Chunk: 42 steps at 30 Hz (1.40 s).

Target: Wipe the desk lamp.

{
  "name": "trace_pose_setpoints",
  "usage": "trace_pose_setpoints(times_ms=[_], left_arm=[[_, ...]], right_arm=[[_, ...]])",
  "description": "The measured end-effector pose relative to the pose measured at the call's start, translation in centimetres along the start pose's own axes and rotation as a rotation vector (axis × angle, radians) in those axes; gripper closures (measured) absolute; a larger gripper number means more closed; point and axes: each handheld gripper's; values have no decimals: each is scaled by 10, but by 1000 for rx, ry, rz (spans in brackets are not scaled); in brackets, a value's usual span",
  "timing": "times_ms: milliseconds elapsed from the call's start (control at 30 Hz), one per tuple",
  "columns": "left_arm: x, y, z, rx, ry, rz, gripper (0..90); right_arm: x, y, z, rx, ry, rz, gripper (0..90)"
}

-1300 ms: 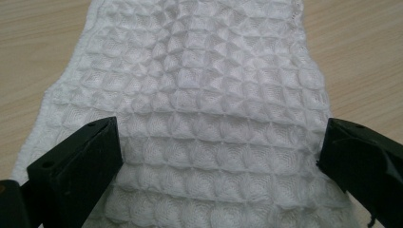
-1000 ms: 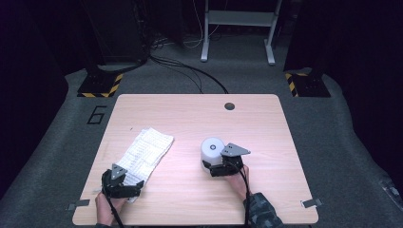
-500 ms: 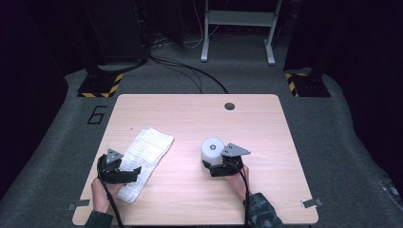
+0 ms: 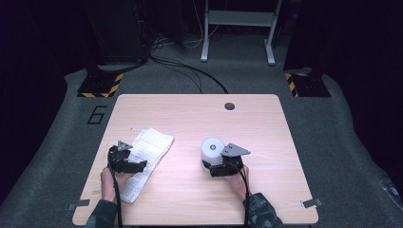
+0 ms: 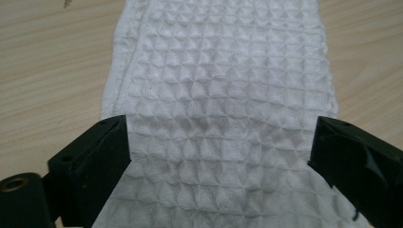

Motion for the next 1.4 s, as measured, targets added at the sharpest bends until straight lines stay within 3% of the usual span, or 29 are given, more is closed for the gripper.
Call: trace_pose_setpoints(times_ms=[33,167,233,367,500,667,1200,1400], left_arm=[[0,3,0,5,1,-6,139],[1,9,1,9,-2,-34,177],[2,10,5,-17,13,-39,218],[2,8,4,-23,5,-43,272],[6,8,6,-33,-2,-11,297],[10,6,7,-42,-11,23,408],[13,1,13,-35,25,39,745],[13,-10,17,-41,25,103,821]], right_arm=[[0,0,0,-2,-1,0,80],[0,0,0,1,3,3,80],[0,0,-1,2,4,-2,80],[0,0,-1,2,3,0,80],[0,0,0,-1,0,3,80],[0,0,0,-1,1,4,80],[1,0,-1,2,4,6,80],[1,0,-1,2,2,5,80]])
Point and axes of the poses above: each handheld gripper's, and its own axes: y roughly forward along the jaws, x roughly out of its underside, z roughly to its right, and after that the axes turned 6 degrees about -z, right-handed
